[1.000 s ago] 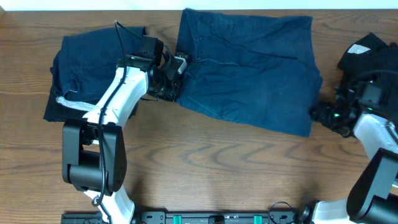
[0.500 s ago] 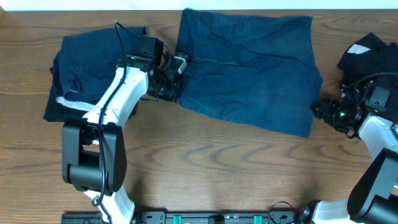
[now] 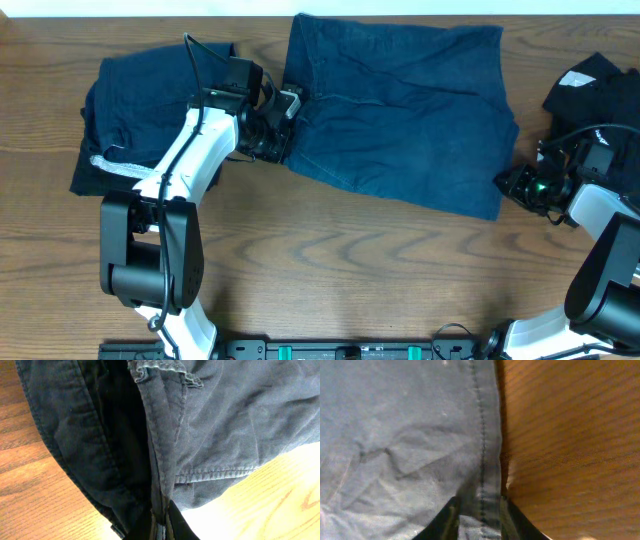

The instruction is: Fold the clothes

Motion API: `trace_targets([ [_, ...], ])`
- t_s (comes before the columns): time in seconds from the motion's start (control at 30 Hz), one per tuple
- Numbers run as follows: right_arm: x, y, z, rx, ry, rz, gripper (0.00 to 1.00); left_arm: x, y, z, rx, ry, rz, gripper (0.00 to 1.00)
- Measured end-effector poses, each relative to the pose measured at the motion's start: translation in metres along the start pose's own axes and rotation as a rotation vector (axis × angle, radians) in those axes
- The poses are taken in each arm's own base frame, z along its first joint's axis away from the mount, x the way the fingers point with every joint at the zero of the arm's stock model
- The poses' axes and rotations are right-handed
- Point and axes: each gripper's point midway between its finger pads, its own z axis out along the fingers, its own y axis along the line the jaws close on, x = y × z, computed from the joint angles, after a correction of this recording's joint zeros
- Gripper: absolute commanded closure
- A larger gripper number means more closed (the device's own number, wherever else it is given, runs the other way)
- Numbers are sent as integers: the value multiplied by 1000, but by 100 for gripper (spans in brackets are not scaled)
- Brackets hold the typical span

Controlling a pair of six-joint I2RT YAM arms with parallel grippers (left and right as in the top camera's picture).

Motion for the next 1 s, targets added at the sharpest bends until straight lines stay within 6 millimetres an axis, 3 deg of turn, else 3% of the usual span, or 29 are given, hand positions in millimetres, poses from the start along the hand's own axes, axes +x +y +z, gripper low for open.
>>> trace_targets([
  [0.1,1,9,1,-41,6,-3,87,0,0,0,0,0,0,93],
  [0.3,4,27,5,-82,30,-36,89,0,0,0,0,0,1,92],
  [0.6,4,64,10,-150,49,-149,76,-1,0,0,-1,-4,2,92],
  [1.0,5,42,15,-25,53,-175,70,-3,0,0,-2,-10,4,92],
])
